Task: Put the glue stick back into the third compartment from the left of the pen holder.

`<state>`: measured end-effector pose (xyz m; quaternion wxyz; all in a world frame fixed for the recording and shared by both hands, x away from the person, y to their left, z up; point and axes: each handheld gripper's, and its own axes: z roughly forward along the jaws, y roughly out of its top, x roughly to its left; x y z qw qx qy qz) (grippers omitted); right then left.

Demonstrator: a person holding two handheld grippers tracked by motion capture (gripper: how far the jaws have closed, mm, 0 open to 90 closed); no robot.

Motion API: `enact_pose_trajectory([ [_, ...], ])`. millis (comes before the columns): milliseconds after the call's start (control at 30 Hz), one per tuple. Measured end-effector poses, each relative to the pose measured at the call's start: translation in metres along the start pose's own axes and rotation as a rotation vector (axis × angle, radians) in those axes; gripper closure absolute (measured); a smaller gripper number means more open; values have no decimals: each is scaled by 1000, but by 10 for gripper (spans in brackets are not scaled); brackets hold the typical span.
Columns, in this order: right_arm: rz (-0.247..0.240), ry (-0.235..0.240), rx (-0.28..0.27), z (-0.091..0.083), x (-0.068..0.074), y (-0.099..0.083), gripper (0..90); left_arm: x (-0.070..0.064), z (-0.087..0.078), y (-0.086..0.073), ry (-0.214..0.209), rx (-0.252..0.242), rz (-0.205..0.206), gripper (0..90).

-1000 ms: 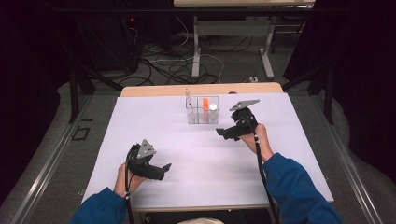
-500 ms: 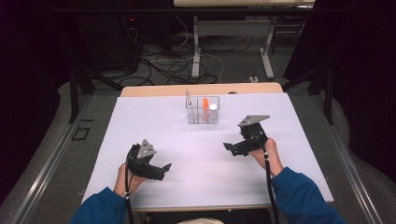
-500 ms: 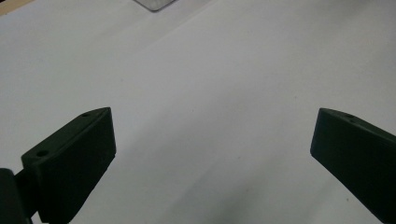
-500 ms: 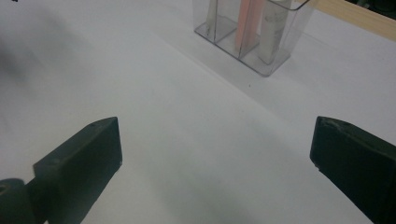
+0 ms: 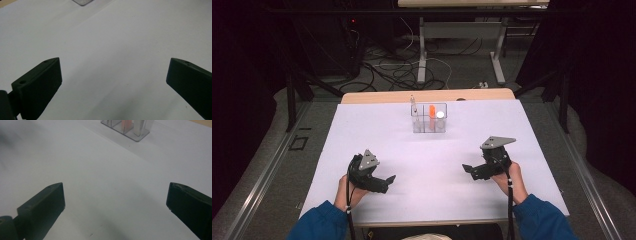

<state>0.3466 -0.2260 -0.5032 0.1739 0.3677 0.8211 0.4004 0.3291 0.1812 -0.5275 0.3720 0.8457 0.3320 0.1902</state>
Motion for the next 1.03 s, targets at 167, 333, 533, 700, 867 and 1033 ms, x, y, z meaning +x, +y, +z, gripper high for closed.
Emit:
enact_pose_trajectory([
  [167, 10, -8, -6, -7, 1, -10, 13, 0, 0, 0, 3, -1, 1, 0],
  [333, 15, -14, 0, -14, 3, -21, 8, 0, -1, 0, 4, 0, 2, 0],
  [533, 14, -26, 6, -20, 5, -33, 0, 0, 0, 0, 3, 0, 1, 0],
  [700, 16, -30, 6, -24, 6, -39, 0, 0, 0, 0, 1, 1, 1, 0],
  [867, 21, -32, -2, -25, 8, -42, 0, 0, 0, 0, 1, 1, 3, 0],
  [1033, 7, -27, -13, -26, 8, -43, 0, 0, 1, 0, 4, 2, 2, 0],
])
